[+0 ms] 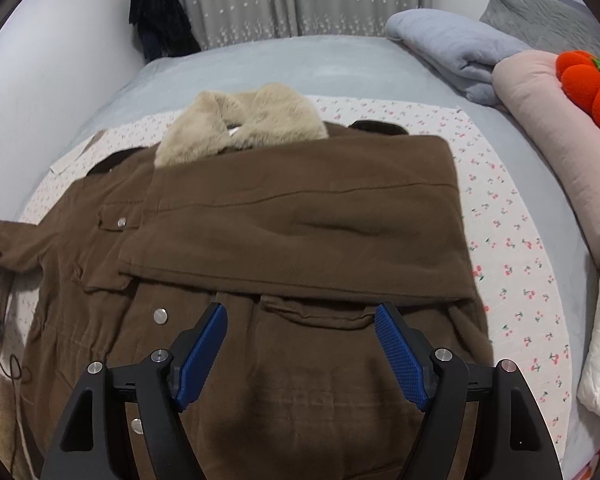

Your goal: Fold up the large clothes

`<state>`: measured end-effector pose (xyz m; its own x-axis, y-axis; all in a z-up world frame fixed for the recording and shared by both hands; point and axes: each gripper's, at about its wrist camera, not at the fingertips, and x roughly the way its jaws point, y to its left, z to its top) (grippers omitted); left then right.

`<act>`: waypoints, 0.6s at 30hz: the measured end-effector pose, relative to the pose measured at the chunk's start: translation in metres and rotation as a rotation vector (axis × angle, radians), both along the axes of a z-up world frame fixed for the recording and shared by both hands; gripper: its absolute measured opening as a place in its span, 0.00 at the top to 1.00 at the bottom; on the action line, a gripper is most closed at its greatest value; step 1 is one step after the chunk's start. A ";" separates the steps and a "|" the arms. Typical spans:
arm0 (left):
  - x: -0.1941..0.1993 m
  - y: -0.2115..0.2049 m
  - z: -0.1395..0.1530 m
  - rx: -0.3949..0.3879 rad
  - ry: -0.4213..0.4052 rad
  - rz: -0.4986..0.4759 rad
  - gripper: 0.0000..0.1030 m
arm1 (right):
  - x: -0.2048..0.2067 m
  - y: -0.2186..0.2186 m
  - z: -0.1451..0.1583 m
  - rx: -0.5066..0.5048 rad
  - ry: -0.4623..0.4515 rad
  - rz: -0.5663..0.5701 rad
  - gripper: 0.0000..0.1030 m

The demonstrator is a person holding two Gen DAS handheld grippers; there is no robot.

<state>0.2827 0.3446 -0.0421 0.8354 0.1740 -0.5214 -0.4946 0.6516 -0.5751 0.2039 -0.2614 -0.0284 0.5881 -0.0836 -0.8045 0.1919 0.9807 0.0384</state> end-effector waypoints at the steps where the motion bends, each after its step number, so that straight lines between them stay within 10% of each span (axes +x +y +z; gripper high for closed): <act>1: -0.002 -0.013 0.016 0.047 -0.044 -0.035 0.95 | 0.001 0.001 -0.001 0.001 0.003 0.002 0.24; 10: -0.001 -0.149 0.103 0.297 -0.266 -0.385 0.95 | 0.005 0.014 0.005 0.051 -0.020 0.046 0.24; 18: 0.017 -0.318 0.117 0.497 -0.250 -0.845 0.95 | 0.005 -0.004 0.009 0.103 -0.038 0.017 0.24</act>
<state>0.2996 0.0267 0.0746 0.8607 -0.3755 -0.3437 0.3373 0.9264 -0.1675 0.2086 -0.2650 -0.0191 0.6190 0.0081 -0.7853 0.1720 0.9743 0.1456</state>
